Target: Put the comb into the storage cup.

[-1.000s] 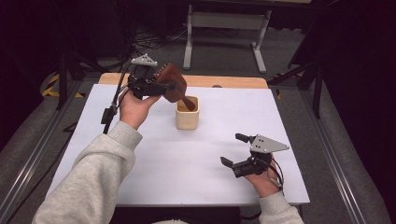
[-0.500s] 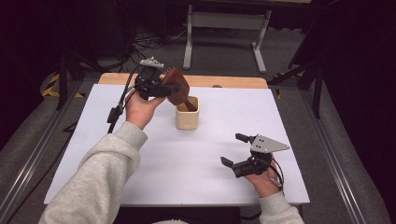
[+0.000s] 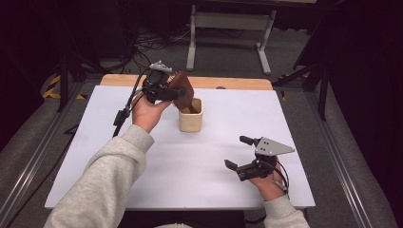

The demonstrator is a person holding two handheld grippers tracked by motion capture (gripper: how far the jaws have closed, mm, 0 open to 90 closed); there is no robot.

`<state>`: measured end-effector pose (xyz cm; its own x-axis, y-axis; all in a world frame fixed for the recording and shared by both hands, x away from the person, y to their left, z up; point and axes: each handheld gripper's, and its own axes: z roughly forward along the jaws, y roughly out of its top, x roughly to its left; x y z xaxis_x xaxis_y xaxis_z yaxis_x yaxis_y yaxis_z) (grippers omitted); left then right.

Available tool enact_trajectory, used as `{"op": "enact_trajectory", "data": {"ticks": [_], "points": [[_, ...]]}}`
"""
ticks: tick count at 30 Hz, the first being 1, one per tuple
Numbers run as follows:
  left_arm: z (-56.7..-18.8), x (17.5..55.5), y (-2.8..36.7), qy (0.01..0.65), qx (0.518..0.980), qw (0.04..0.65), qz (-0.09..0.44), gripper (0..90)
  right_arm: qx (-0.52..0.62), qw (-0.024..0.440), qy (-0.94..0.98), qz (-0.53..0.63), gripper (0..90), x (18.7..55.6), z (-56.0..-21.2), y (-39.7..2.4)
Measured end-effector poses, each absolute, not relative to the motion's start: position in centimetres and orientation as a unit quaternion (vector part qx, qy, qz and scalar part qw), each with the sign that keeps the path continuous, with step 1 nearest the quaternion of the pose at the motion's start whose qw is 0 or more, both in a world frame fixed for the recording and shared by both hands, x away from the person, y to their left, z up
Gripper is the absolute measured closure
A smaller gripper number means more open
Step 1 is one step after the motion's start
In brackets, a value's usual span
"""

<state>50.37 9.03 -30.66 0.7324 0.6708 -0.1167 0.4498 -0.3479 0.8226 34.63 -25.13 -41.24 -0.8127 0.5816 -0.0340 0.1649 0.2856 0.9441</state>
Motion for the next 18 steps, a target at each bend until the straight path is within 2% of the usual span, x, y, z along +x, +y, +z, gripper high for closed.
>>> {"op": "enact_trajectory", "data": {"ticks": [5, 8, 10, 11, 18], "points": [[-30.8, 50.3, 8.7, 0.342, 0.819, 0.445, 0.123, 51.5, 0.239, 0.191, 0.779, 0.548, 0.2, 34.6, -41.2, -25.1], [-30.7, 50.1, 9.0, 0.335, 0.81, 0.465, 0.125, 45.9, 0.239, 0.19, 0.779, 0.548, 0.3, 34.6, -41.2, -25.1], [-30.6, 50.0, 9.2, 0.337, 0.803, 0.476, 0.124, 36.3, 0.24, 0.19, 0.779, 0.548, 0.3, 34.6, -41.2, -25.1], [-30.2, 49.9, 9.4, 0.336, 0.795, 0.488, 0.129, 28.5, 0.24, 0.189, 0.779, 0.548, 0.3, 34.6, -41.2, -25.1], [-29.1, 49.2, 10.4, 0.332, 0.782, 0.493, 0.19, 0.6, 0.24, 0.189, 0.778, 0.549, 0.3, 34.6, -41.2, -25.1]]}}
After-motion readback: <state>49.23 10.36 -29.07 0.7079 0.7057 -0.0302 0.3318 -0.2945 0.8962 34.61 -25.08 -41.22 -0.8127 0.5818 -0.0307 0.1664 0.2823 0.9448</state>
